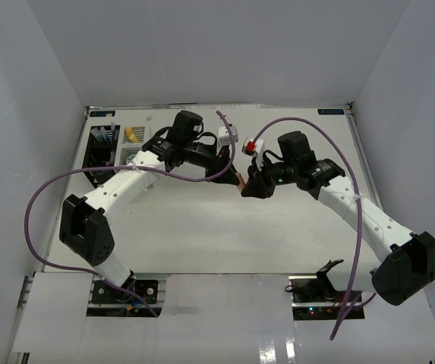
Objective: Sort the stationery into containers
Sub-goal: Place the pen in the storage box.
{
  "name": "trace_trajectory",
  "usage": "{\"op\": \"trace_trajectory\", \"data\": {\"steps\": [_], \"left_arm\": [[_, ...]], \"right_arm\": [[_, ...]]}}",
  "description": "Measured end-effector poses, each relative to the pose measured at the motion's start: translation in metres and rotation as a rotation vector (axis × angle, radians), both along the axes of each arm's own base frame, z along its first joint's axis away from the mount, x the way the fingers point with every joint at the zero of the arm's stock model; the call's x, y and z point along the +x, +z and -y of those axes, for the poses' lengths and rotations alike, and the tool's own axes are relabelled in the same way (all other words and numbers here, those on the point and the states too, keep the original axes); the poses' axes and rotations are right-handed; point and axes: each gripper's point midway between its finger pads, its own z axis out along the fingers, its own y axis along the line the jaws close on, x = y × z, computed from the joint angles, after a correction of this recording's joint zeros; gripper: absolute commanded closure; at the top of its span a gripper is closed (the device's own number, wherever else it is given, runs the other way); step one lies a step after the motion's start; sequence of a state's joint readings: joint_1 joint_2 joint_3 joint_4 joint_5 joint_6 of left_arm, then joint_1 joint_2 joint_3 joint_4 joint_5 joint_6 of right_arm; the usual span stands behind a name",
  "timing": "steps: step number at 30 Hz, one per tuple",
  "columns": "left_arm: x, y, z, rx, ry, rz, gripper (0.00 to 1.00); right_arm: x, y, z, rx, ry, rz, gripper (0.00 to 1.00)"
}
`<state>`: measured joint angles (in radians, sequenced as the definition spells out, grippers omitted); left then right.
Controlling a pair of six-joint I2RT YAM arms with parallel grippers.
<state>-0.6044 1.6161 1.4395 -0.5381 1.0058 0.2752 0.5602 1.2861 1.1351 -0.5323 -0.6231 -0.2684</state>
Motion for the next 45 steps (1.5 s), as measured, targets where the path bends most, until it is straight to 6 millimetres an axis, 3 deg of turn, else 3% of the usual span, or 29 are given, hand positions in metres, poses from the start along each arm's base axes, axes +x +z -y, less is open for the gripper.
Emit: {"op": "trace_trajectory", "data": {"steps": [4, 5, 7, 8, 9, 11, 14, 20, 24, 27, 31, 34, 36, 37, 41, 45], "left_arm": [[-0.004, 0.007, 0.001, -0.008, -0.001, 0.003, 0.83], [-0.006, 0.009, 0.001, -0.014, -0.005, 0.003, 0.9], [-0.007, 0.014, 0.002, -0.028, -0.012, 0.0, 0.96], [-0.008, 0.015, 0.002, -0.033, -0.015, -0.002, 1.0], [-0.01, 0.016, 0.002, -0.033, -0.018, -0.015, 1.0], [-0.018, 0.011, 0.003, -0.023, -0.034, -0.046, 1.0], [-0.025, 0.01, 0.002, -0.022, -0.044, -0.072, 1.0], [-0.032, 0.014, -0.001, -0.021, -0.044, -0.073, 1.0], [-0.029, 0.004, -0.003, 0.016, -0.003, -0.074, 1.0], [-0.017, -0.007, -0.008, 0.065, 0.079, -0.071, 1.0], [0.013, -0.02, -0.026, 0.143, 0.291, -0.061, 1.0], [0.046, -0.026, -0.056, 0.208, 0.571, -0.036, 1.0], [0.071, -0.024, -0.088, 0.24, 0.799, -0.006, 1.0], [0.08, -0.02, -0.106, 0.246, 0.901, 0.004, 1.0], [0.117, 0.0, -0.184, 0.232, 1.286, 0.013, 1.0], [0.138, 0.0, -0.27, 0.258, 1.612, -0.022, 1.0]], "right_arm": [[-0.003, 0.007, 0.002, 0.034, -0.002, 0.034, 0.92], [-0.005, 0.009, 0.002, 0.04, -0.004, 0.035, 0.84], [-0.006, 0.013, 0.002, 0.052, -0.008, 0.036, 0.68], [-0.006, 0.015, 0.002, 0.056, -0.011, 0.035, 0.51], [-0.005, 0.018, 0.0, 0.07, -0.016, 0.041, 0.42], [0.001, 0.03, -0.004, 0.107, -0.017, 0.093, 0.3], [0.0, 0.035, -0.001, 0.12, -0.026, 0.107, 0.21], [-0.004, 0.047, 0.001, 0.147, -0.023, 0.14, 0.15], [-0.013, 0.054, 0.007, 0.165, -0.023, 0.167, 0.13], [-0.027, 0.05, 0.016, 0.168, -0.036, 0.163, 0.11], [-0.04, 0.047, 0.031, 0.166, -0.093, 0.17, 0.07], [-0.045, 0.05, 0.042, 0.17, -0.153, 0.19, 0.05], [-0.047, 0.055, 0.05, 0.178, -0.197, 0.203, 0.02], [-0.048, 0.056, 0.053, 0.181, -0.218, 0.206, 0.09], [-0.045, 0.064, 0.065, 0.195, -0.323, 0.222, 0.1], [-0.045, 0.068, 0.073, 0.203, -0.376, 0.23, 0.1]]}}
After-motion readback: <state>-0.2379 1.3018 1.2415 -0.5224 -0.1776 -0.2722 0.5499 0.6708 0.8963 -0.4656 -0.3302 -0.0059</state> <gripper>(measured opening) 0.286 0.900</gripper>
